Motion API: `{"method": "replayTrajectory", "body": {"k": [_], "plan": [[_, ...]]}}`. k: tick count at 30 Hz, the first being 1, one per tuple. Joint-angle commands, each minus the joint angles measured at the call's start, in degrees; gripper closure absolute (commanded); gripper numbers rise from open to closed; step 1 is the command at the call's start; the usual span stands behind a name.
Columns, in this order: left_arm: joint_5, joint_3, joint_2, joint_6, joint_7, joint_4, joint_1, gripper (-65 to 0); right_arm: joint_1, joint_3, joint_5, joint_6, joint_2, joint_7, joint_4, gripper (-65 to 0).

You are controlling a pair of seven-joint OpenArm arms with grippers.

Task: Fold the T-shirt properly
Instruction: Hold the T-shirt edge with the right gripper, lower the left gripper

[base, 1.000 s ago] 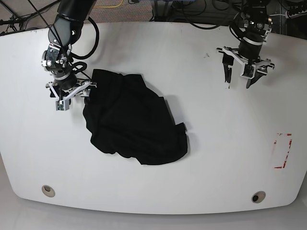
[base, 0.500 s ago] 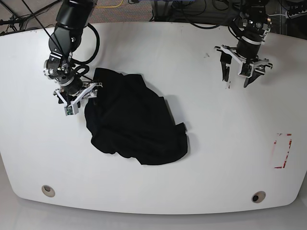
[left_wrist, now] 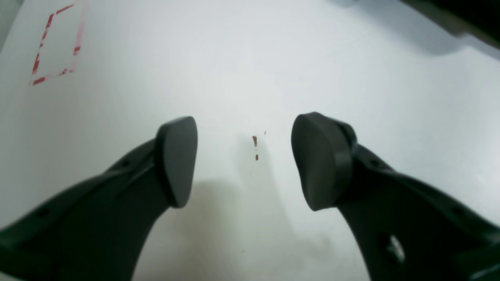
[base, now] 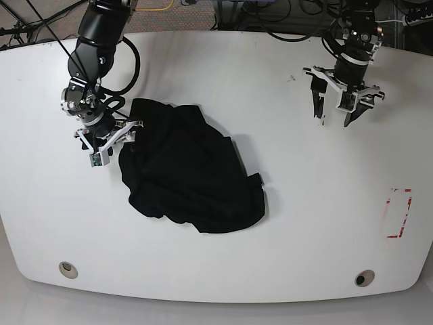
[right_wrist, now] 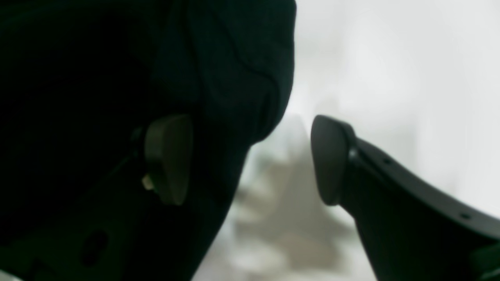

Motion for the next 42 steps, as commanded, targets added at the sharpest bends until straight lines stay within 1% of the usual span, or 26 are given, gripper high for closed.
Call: {"method": "replayTrajectory", "body": {"k": [1,3,9,13,15,17,23,25,27,33,42], "plan": [[-0.4,-0.2,-0.5,0.4,-1.1,1.1,0.1,-39.1,0.9,0.2,0.9,0.1,0.4,1.3,1.3,-43.1],[-0.4,-0.4,-0.3,0.3,-1.0,1.1,0.2,-39.2,1.0,-0.3,1.0,0.2,0.5,1.2,1.6,-45.1],[-0.4,-0.3,-0.3,0.2,-0.8,1.0,0.1,-39.2,0.8,-0.4,1.2,0.2,0.3,1.3,1.7,-45.9],[-0.4,-0.1,-0.3,0.1,-0.9,1.1,-0.1,-39.2,0.8,-0.7,1.2,0.0,0.0,1.3,1.9,-44.4],[-0.2,0.2,-0.3,0.2,-0.9,1.1,-0.4,-39.1,0.6,-0.7,0.9,0.2,-0.2,0.8,1.9,-41.9],[-0.2,0.5,-0.3,0.2,-1.0,1.0,-0.6,-39.1,0.6,-0.8,0.9,0.2,-0.4,0.8,1.9,-37.3],[0.0,1.4,-0.3,0.2,-1.2,1.1,-1.0,-39.2,0.8,-0.8,1.0,0.1,-0.4,0.6,1.7,-15.1],[0.0,1.6,-0.3,0.3,-0.9,1.1,-1.4,-39.1,0.7,-0.7,0.9,-0.2,-0.1,0.8,1.4,-2.5],[0.0,1.9,-0.3,0.2,-0.7,1.1,-1.7,-39.1,0.7,-0.8,1.0,-0.2,-0.1,0.9,1.4,0.0],[-0.4,2.4,-0.2,-0.1,0.2,1.1,-2.3,-39.2,0.6,-0.9,0.9,-0.1,0.0,0.8,1.4,0.0],[-2.8,1.1,0.0,-0.5,5.9,1.1,-4.7,-40.2,0.4,-0.8,0.9,0.2,-0.1,0.5,1.4,0.0]]}}
